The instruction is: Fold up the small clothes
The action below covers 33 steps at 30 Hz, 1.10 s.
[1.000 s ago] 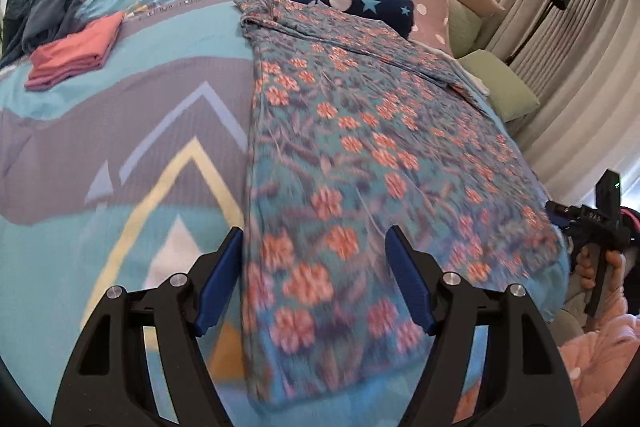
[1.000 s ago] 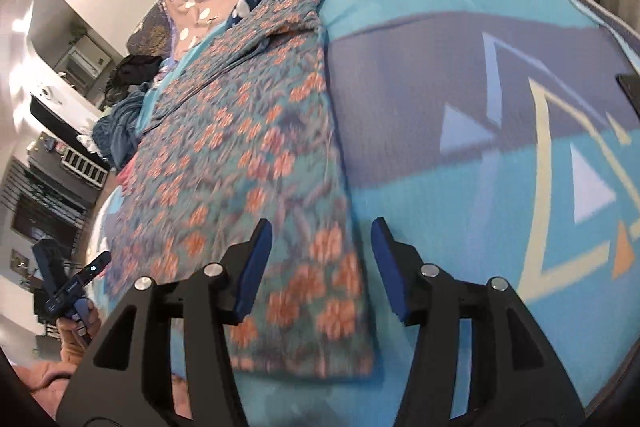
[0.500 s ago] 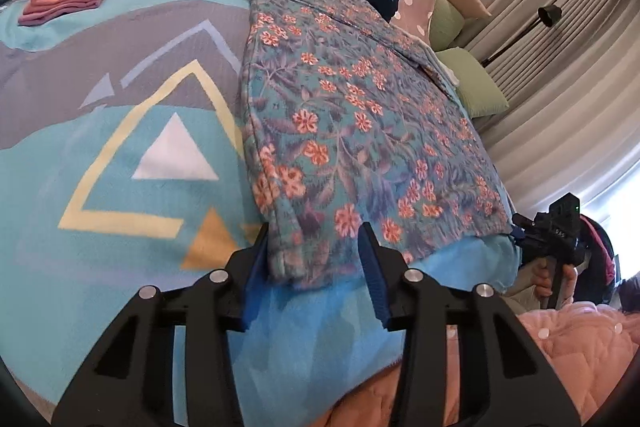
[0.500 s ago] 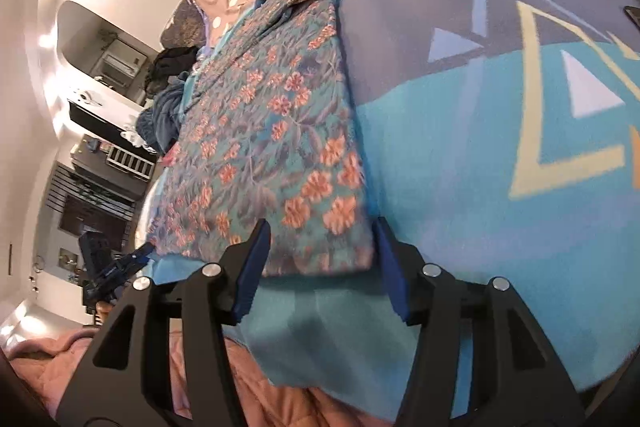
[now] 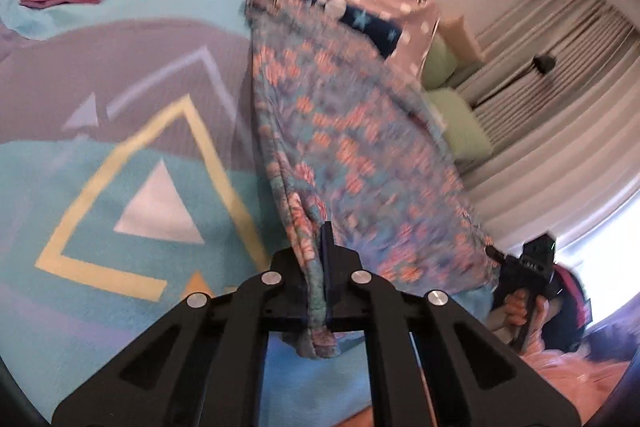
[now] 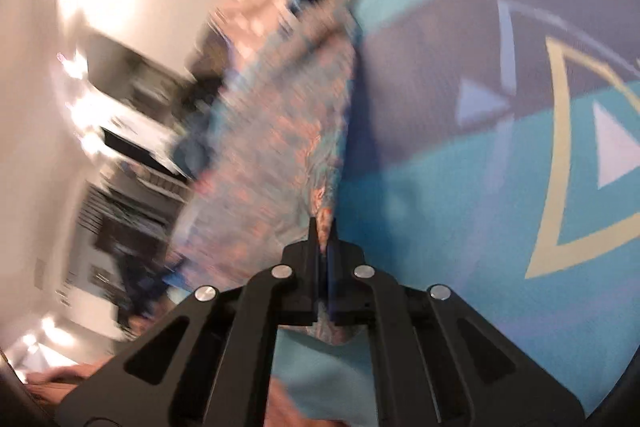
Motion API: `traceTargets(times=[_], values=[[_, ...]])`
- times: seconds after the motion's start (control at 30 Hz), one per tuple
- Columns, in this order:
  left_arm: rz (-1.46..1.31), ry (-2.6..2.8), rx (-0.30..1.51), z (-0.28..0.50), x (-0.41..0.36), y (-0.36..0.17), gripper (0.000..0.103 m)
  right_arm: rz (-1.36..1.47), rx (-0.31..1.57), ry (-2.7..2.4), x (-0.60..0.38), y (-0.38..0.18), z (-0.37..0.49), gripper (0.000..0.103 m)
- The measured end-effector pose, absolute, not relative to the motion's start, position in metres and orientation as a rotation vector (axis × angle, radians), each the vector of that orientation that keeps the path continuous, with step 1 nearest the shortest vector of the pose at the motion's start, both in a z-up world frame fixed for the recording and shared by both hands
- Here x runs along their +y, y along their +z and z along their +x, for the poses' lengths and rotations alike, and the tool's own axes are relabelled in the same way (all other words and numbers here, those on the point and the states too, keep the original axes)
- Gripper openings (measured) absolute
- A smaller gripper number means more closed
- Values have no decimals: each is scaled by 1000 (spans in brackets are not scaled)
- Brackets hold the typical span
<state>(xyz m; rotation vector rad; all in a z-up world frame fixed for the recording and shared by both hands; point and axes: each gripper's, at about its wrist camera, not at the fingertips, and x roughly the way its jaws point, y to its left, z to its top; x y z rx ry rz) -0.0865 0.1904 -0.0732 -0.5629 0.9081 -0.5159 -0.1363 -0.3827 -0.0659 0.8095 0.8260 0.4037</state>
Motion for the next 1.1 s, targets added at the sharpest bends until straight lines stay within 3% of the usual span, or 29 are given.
traceTargets(times=[0.23,0.63,1.1], values=[[-513,-589,711,-116,192,0,4,833,650,452,-393,-15,-165,2],[-484,-567,605,-176,198,72,4,695,496,355,-384,75,-242,2],[-533,-539,737,-111,183,35,4,817,628,292,-399,19,-165,3]])
